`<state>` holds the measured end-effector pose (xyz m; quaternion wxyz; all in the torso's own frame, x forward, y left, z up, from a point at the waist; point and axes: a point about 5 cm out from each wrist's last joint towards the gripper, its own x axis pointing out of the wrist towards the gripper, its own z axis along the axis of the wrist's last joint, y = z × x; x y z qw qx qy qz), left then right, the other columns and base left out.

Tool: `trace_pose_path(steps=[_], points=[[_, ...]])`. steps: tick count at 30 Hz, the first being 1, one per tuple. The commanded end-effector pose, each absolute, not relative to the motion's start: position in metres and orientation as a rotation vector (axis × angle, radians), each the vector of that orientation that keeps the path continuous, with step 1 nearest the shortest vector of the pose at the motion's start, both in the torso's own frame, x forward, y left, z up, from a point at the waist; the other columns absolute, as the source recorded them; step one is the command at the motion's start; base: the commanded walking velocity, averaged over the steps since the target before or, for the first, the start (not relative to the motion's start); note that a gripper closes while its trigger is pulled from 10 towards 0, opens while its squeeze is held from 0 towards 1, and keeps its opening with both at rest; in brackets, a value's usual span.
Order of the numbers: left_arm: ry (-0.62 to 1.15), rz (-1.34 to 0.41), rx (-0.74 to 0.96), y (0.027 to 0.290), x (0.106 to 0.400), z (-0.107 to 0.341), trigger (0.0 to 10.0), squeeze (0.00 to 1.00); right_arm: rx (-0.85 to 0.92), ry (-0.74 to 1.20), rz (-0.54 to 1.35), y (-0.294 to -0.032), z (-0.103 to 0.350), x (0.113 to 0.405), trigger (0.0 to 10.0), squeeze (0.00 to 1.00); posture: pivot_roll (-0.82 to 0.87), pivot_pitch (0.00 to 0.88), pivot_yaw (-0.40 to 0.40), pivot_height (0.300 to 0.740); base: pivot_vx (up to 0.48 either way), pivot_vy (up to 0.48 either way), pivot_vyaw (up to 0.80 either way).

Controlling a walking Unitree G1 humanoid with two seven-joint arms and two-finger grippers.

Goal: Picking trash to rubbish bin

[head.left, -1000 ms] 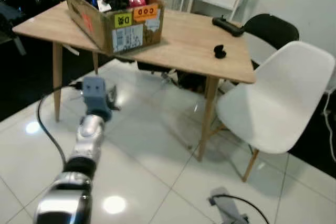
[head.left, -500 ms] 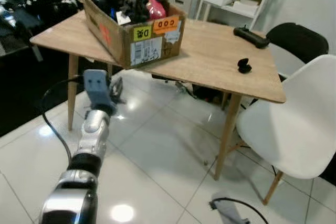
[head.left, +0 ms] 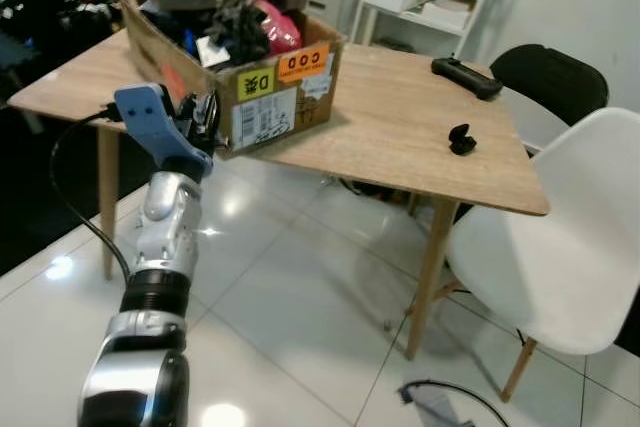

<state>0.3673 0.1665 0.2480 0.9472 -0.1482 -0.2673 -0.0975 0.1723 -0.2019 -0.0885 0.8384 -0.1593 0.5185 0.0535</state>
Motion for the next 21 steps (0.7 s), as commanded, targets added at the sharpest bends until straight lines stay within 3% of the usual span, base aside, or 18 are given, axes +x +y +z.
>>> trace_pose_path(steps=[1, 21], points=[[-0.582, -0.227, -0.326, 0.165, 0.366, 0.263, 10.0, 0.0, -0.338, 1.098, 0.102, -0.206, -0.088, 0.171, 10.0, 0.0, -0.03, 0.054, -0.018, 0.74, 0.337, 0.0, 0.0], [-0.548, -0.332, -0.264, 0.137, 0.36, 0.27, 10.0, 0.0, -0.323, 1.106, 0.093, -0.202, -0.09, 0.168, 10.0, 0.0, -0.04, 0.057, -0.001, 0.74, 0.335, 0.0, 0.0]])
